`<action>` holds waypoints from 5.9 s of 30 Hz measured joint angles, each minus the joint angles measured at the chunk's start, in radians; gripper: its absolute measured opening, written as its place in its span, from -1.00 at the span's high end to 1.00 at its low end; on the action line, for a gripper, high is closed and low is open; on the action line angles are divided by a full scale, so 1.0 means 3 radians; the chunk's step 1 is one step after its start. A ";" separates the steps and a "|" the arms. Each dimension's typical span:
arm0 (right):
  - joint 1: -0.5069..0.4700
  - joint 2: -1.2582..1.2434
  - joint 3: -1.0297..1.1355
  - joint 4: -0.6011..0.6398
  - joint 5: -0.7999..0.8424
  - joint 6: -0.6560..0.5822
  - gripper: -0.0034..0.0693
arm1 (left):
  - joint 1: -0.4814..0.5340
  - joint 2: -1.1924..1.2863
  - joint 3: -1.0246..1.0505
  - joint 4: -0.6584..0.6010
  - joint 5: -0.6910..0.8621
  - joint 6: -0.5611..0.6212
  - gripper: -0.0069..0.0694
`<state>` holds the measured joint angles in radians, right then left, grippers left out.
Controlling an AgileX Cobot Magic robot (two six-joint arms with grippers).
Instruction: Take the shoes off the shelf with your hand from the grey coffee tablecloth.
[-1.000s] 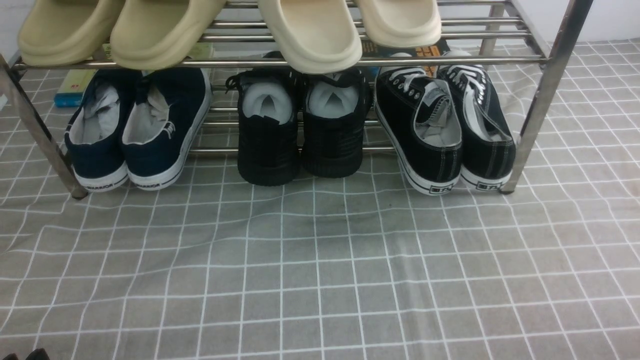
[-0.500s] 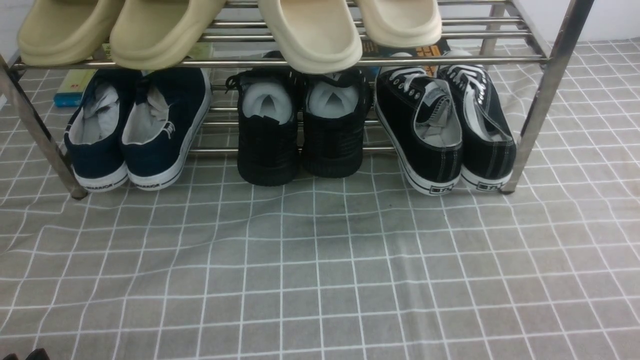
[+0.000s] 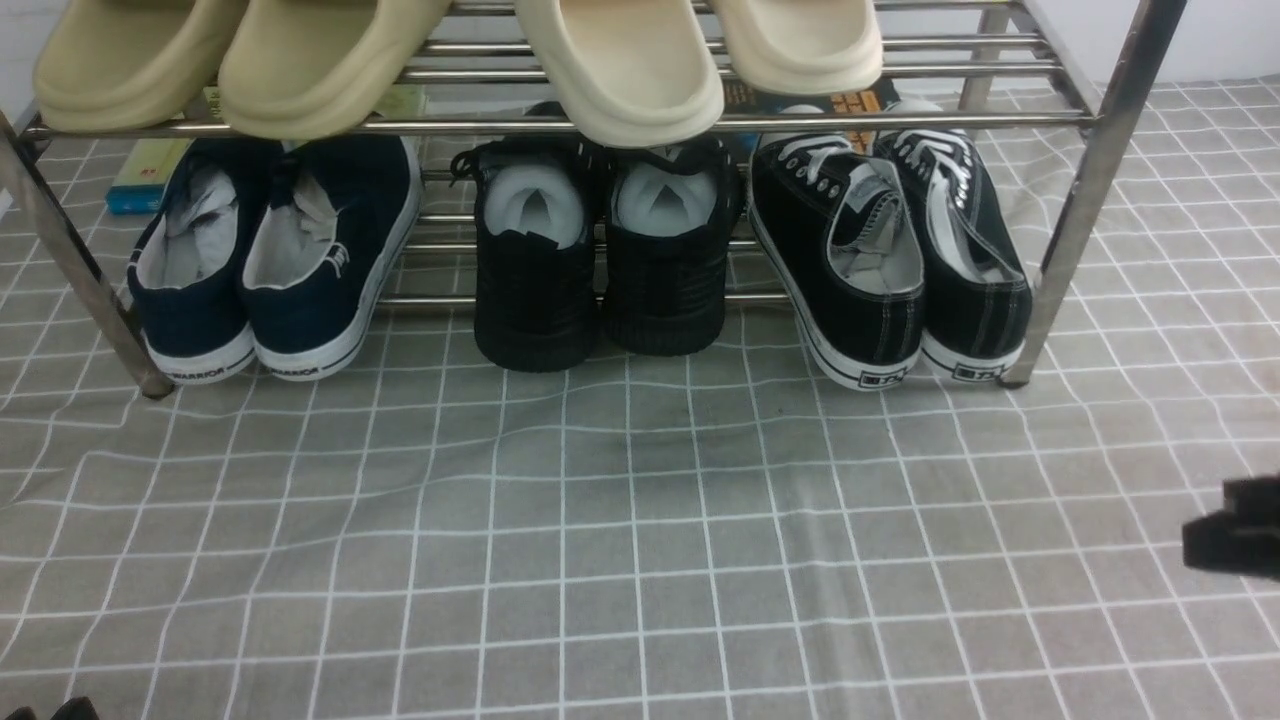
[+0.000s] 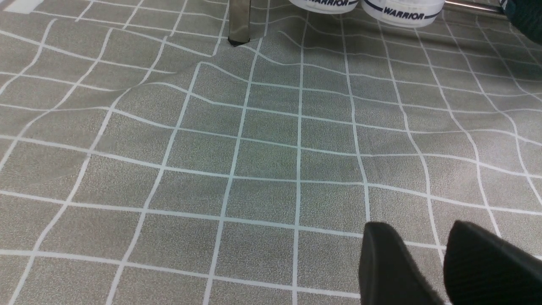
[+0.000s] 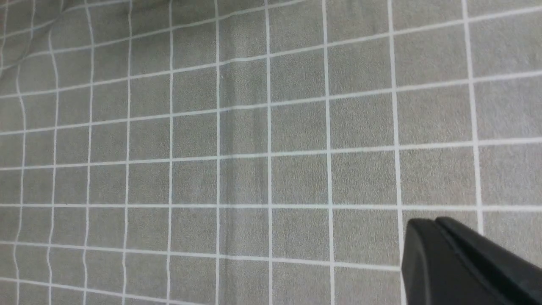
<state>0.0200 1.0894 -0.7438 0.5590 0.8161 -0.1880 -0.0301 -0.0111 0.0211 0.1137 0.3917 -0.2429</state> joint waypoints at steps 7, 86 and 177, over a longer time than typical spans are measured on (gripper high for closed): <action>0.0406 0.1190 -0.1232 0.0096 0.0322 -0.0458 0.50 | 0.0000 0.0000 0.0000 0.0000 0.0000 0.0000 0.19; 0.2211 0.1435 -0.2272 -0.1332 0.1492 0.1047 0.84 | 0.0000 -0.0004 0.0000 0.0000 -0.0001 0.0000 0.19; 0.1851 0.1205 -0.1847 -0.2222 0.0890 0.1367 0.90 | 0.0000 -0.0004 0.0000 0.0000 -0.0001 0.0000 0.19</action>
<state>0.5754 1.4507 -1.2980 -0.1077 1.0832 0.2222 -0.0301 -0.0124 0.0211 0.1137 0.3914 -0.2429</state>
